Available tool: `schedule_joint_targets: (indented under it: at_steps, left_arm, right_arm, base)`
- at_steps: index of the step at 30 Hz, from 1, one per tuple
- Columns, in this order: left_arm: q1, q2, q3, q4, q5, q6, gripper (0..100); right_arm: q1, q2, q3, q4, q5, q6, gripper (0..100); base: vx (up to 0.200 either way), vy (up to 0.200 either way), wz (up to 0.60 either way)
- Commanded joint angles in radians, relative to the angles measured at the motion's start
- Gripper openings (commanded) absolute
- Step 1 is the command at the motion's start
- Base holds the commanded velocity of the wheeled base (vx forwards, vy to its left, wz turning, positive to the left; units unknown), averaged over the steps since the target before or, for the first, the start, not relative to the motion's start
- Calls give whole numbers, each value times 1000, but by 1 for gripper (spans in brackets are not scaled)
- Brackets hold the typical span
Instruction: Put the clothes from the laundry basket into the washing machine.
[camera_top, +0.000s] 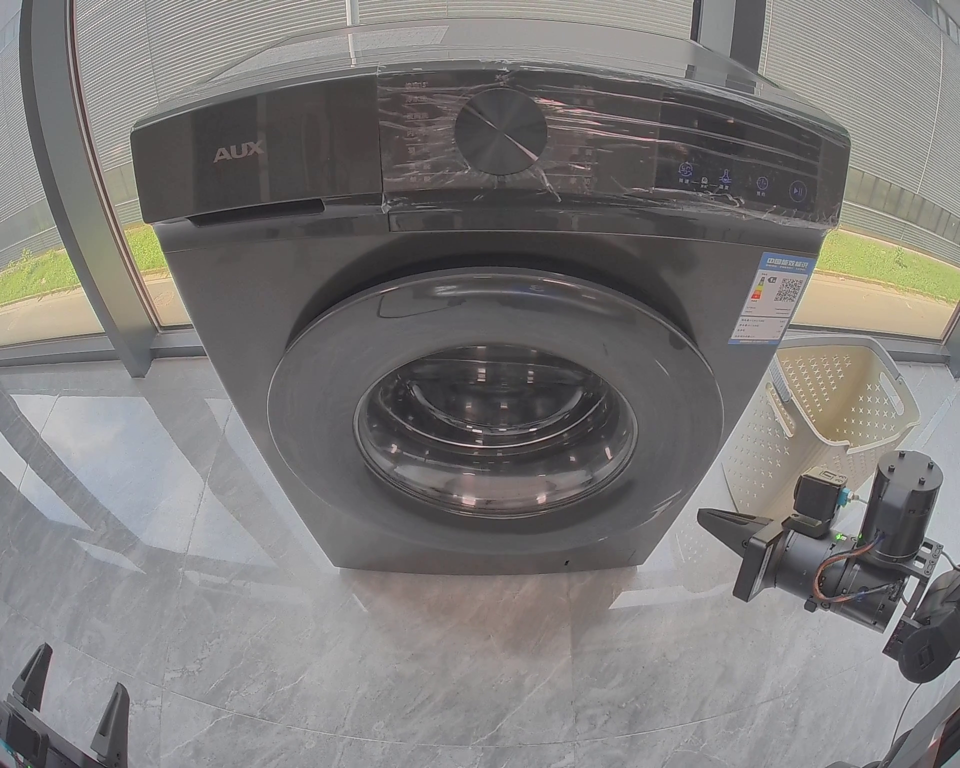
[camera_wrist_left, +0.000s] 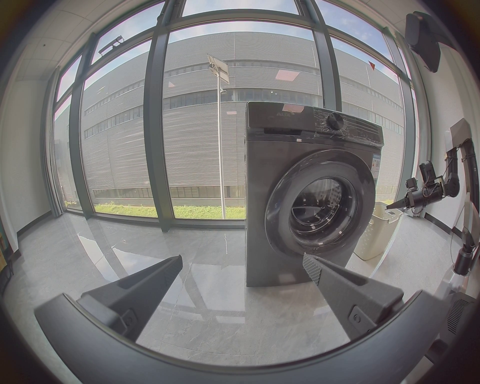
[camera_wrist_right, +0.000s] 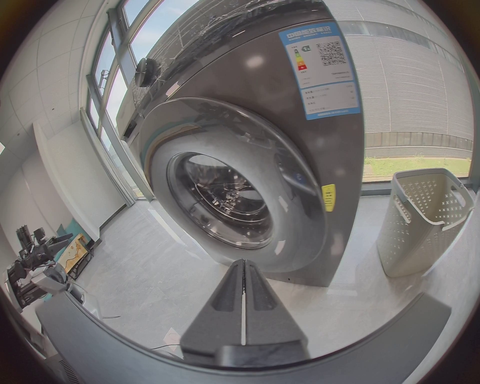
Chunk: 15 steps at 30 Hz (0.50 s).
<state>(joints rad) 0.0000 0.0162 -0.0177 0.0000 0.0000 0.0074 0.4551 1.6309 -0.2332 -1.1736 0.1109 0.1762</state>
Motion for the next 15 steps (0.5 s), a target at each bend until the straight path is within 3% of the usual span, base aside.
schedule_joint_targets:
  at_steps: [1,3,6,15]
  left_arm:
    - [-2,-16,15,0,0,0,100]
    - [0,-16,15,0,0,-3,100]
    - [0,-16,15,0,0,0,100]
    - [0,-16,15,0,0,2,100]
  right_arm:
    - [28,1,-8,-8,0,3,0]
    - [34,0,-12,-23,0,3,0]
    - [48,12,-34,-118,-11,3,0]
    - [50,41,-40,-182,-16,3,0]
  base:
    - [0,0,0]
    - [0,0,0]
    - [200,0,0]
    - [200,0,0]
